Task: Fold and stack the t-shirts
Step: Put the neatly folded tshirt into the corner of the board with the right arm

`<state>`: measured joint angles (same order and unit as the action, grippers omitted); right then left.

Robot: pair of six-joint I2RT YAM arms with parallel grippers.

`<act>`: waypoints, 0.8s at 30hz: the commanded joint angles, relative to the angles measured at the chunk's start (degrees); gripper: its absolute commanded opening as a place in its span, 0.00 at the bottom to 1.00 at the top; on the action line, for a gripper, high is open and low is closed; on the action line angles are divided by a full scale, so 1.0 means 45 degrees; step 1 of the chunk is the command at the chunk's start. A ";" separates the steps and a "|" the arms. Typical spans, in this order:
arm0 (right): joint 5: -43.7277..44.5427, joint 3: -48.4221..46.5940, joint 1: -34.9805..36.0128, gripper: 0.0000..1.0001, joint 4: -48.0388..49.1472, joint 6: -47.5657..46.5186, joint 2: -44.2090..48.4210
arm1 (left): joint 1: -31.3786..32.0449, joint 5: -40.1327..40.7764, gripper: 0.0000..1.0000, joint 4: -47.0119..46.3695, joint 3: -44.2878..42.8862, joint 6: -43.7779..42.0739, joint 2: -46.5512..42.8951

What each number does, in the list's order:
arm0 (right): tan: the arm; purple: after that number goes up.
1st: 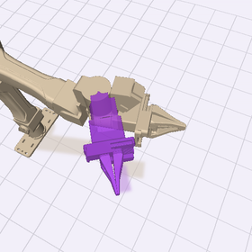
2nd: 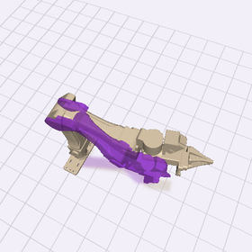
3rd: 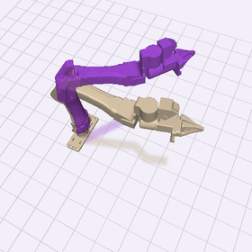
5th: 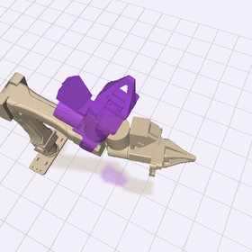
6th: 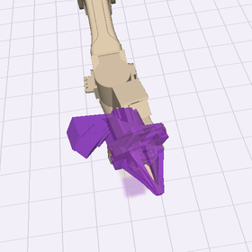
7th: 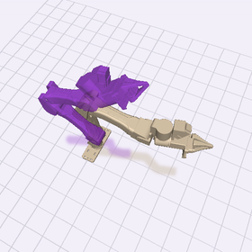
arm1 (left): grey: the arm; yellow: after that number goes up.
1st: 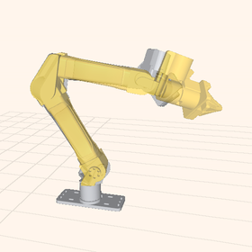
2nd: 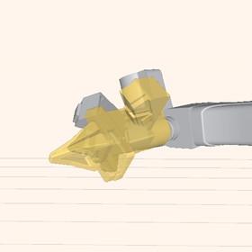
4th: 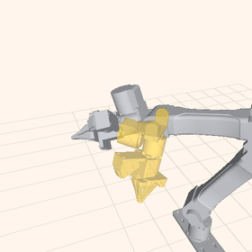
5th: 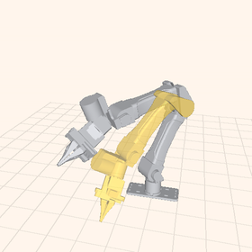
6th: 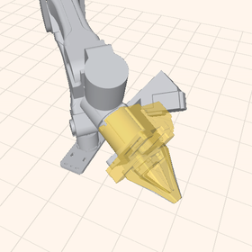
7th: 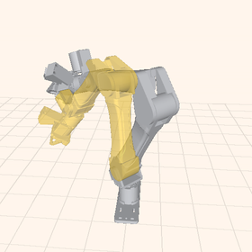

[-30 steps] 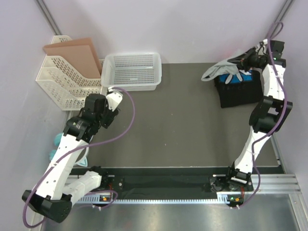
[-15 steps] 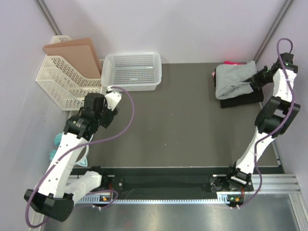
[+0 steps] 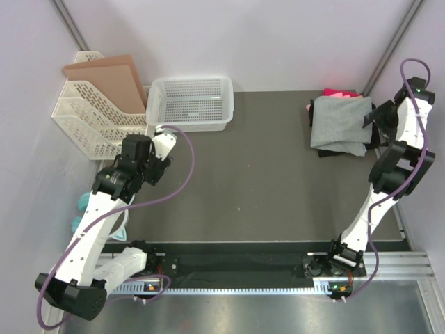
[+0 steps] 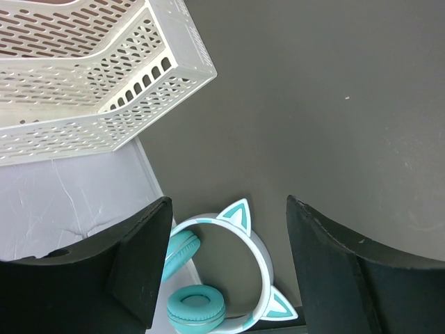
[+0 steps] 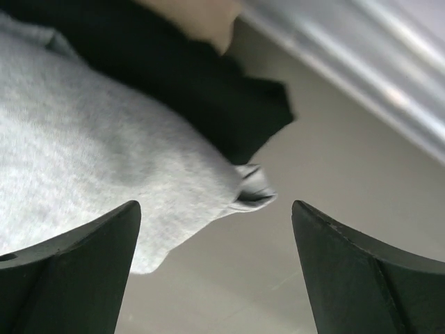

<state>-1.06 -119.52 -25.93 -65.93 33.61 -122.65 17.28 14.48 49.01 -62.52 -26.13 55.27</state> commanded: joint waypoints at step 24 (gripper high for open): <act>-0.4863 -0.1464 0.1956 0.82 0.5296 -0.0163 -0.2273 | -0.0167 -0.0464 0.85 -0.1184 -0.0442 0.0475 0.1507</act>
<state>-23.53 -122.80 -14.87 -45.34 34.15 -129.32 16.95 12.88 48.05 -63.16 -24.58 60.82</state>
